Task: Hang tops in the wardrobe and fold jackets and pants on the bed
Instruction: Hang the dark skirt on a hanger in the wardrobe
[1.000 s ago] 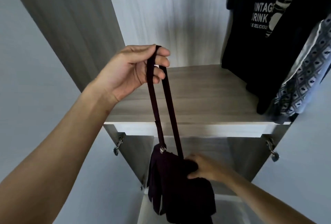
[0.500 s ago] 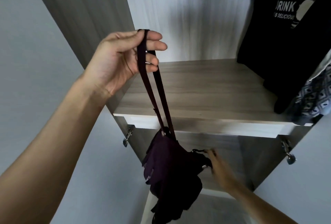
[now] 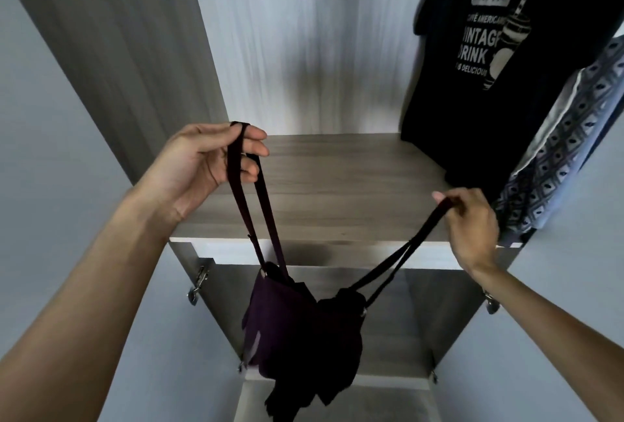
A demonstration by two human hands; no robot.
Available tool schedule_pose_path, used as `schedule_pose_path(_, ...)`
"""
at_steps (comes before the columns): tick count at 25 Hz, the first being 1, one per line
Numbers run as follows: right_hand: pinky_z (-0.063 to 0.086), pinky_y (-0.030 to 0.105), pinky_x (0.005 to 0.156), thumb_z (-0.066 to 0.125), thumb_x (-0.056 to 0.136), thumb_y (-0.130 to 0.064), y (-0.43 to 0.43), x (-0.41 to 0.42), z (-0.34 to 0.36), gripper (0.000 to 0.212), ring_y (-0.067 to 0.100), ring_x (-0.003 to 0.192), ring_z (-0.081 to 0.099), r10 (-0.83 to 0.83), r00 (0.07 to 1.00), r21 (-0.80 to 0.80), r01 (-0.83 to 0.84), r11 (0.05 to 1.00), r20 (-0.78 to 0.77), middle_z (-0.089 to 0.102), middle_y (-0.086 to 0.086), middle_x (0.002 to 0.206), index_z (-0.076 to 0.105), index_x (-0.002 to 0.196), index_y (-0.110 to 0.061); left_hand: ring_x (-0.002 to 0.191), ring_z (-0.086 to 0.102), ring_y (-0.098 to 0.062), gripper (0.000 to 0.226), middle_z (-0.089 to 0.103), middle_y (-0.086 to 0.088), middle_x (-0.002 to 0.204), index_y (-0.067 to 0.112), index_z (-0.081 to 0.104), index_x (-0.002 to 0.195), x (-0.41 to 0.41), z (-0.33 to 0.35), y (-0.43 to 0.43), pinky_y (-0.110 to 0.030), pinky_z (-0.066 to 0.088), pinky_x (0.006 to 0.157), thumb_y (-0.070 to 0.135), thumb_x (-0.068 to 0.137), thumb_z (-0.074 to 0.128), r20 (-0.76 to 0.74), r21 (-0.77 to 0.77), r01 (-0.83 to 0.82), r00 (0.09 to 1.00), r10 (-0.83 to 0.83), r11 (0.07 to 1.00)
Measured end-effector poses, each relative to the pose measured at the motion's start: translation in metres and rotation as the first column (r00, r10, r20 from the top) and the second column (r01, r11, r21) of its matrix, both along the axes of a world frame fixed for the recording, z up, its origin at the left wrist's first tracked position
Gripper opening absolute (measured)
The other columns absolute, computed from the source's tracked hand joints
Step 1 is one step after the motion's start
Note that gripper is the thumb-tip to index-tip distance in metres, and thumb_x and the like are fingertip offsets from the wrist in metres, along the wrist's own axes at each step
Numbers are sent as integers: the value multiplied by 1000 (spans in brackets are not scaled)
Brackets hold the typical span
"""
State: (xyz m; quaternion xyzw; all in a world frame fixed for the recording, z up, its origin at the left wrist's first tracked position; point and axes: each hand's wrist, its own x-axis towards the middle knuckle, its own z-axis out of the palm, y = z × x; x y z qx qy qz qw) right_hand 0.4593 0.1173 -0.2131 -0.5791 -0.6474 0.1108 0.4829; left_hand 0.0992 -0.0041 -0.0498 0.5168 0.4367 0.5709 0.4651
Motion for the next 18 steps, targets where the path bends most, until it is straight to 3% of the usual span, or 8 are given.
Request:
schedule_pose_path(3,44,35,67,48,91,-66,-11,-28,75,39,19,72,56,138,981,-168,-114,979,136,61,-3,74,67,89,-32,62,68,-21,33,73,-15,82,-4,64,119,8,-2,16,-33,59,64,14,98,45,-9,-107,28,1000,-29,994)
schedule_pose_path(6,47,27,59,54,93,-55,-29,-53,124,38,14,61,61,417,899,-252,-437,863,-130,67,1,67,72,91,-21,71,73,-27,32,73,-25,91,-5,61,121,17,-3,25,-35,62,67,13,101,44,-34,-176,60,997,-67,983)
schedule_pose_path(9,58,26,70,59,95,-39,-36,-59,154,35,21,76,73,496,762,-322,-634,703,-416,76,10,85,70,105,-7,86,73,-29,33,71,-25,110,-7,65,110,23,-1,30,-38,62,79,16,92,51,-65,-127,119,990,-128,985)
schedule_pose_path(12,58,27,84,68,90,-15,-27,-50,169,21,20,95,72,513,750,-348,-653,673,-417,76,7,99,70,109,-7,100,70,-29,31,70,-17,117,-9,65,104,28,1,33,-36,59,86,16,90,54,-47,-70,131,990,-135,989)
schedule_pose_path(15,58,29,88,54,91,11,-22,-38,181,32,22,100,72,526,704,-364,-703,611,-477,74,12,107,67,117,-3,86,72,-22,28,71,-22,111,-9,67,104,33,3,40,-28,60,74,15,94,55,-21,-144,103,994,-107,984)
schedule_pose_path(18,57,24,66,49,96,1,-23,-32,186,28,16,76,69,454,720,-407,-681,609,-525,74,14,101,68,115,-3,68,73,-17,22,74,-21,92,-7,66,107,38,1,46,-25,60,59,7,95,54,46,-332,95,995,-84,939)
